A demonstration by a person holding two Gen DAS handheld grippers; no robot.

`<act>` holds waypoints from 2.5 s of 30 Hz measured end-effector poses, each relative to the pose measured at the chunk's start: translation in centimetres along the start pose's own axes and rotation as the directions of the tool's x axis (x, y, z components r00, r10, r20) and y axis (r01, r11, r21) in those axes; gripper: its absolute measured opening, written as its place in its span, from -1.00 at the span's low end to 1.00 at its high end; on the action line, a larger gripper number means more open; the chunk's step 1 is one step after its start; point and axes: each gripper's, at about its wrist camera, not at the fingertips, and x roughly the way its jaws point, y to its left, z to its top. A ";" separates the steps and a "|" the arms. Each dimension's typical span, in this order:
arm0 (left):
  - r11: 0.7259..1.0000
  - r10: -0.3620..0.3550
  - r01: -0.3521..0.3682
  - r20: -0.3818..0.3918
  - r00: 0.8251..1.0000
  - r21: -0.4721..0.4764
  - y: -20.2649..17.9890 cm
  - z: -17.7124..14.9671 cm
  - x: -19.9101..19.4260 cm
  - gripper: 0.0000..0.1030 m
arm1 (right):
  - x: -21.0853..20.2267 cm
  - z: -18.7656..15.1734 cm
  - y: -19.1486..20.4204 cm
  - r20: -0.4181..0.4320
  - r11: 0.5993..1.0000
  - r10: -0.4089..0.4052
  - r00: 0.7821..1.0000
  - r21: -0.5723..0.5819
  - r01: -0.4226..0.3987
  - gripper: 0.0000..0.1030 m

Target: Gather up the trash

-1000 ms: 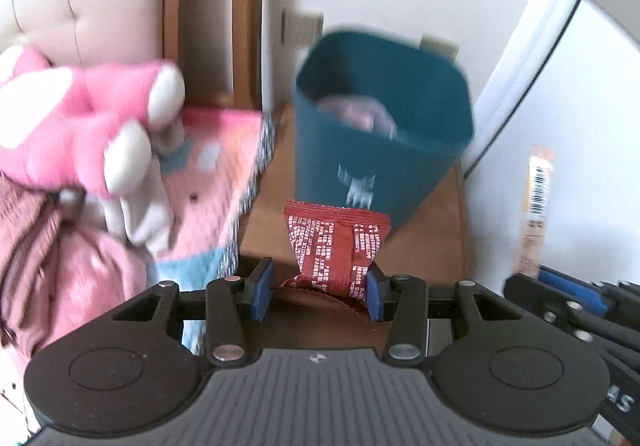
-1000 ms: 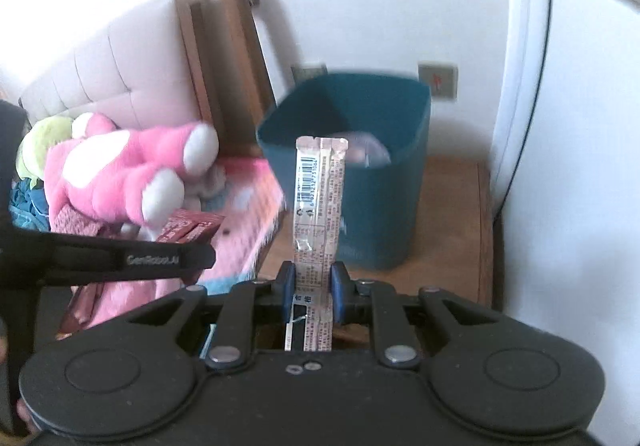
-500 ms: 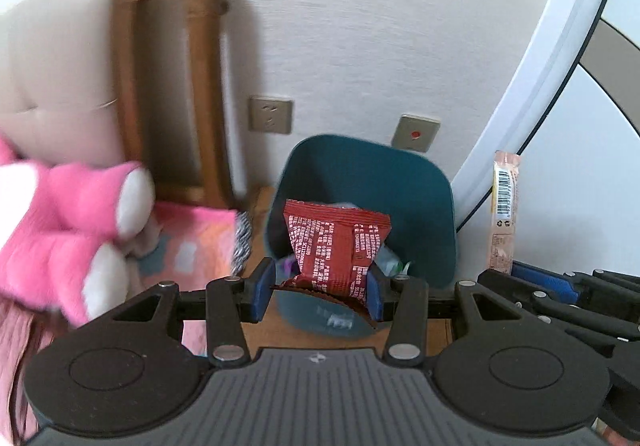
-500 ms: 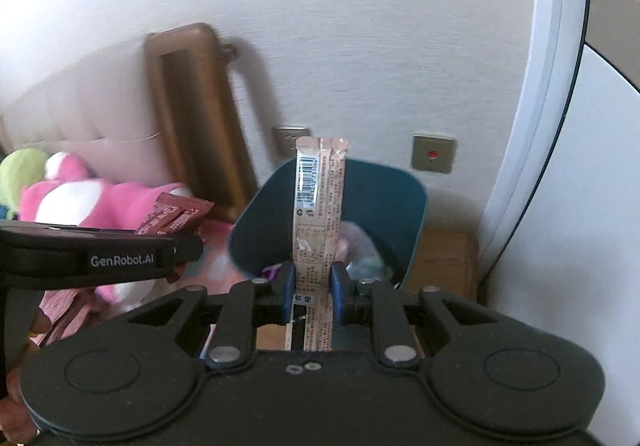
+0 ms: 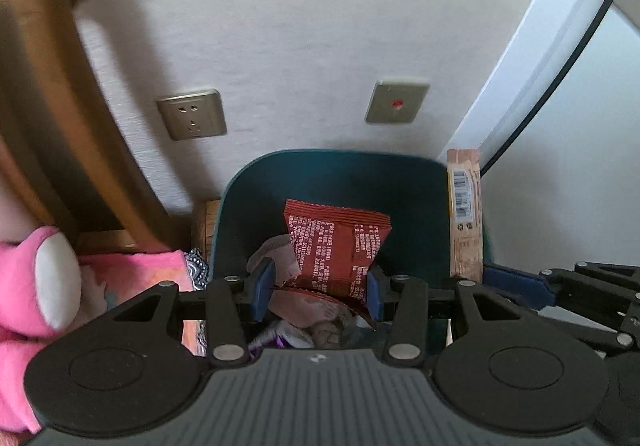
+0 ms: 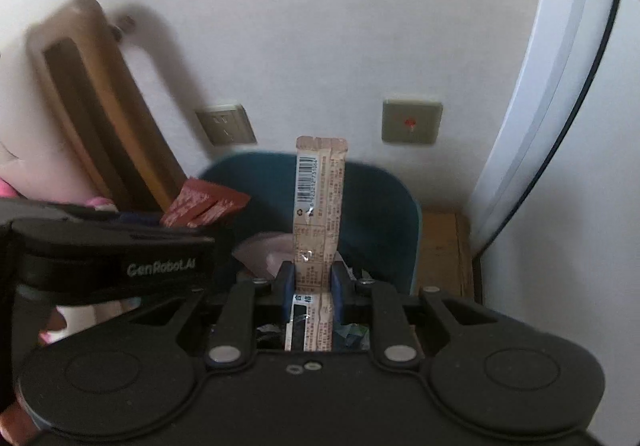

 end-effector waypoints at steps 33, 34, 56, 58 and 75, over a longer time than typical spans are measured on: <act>0.990 -0.040 0.070 -0.229 0.973 0.122 -0.3 -1.6 9.6 0.13 | 7.7 -3.6 1.8 -0.178 0.994 -0.063 0.982 -0.095 0.047 -0.30; 0.990 -0.043 0.071 -0.217 0.975 0.125 -0.3 -1.6 9.3 0.18 | 7.3 -3.7 1.8 -0.174 0.994 -0.064 0.983 -0.094 0.048 -0.27; 0.995 -0.007 -0.001 0.080 0.997 0.098 -1.5 -6.6 -6.4 0.28 | -6.6 -6.8 1.0 0.047 0.993 0.036 0.998 -0.117 -0.031 0.02; 0.996 0.002 -0.012 0.104 0.995 0.091 -1.9 -7.7 -8.1 0.28 | -8.0 -7.4 0.6 0.069 0.992 0.054 0.996 -0.118 -0.045 0.03; 0.999 0.032 -0.040 0.317 0.948 0.019 -4.9 -17.8 -20.9 0.43 | -19.6 -15.3 -0.4 0.294 0.982 0.165 0.941 -0.140 -0.128 0.36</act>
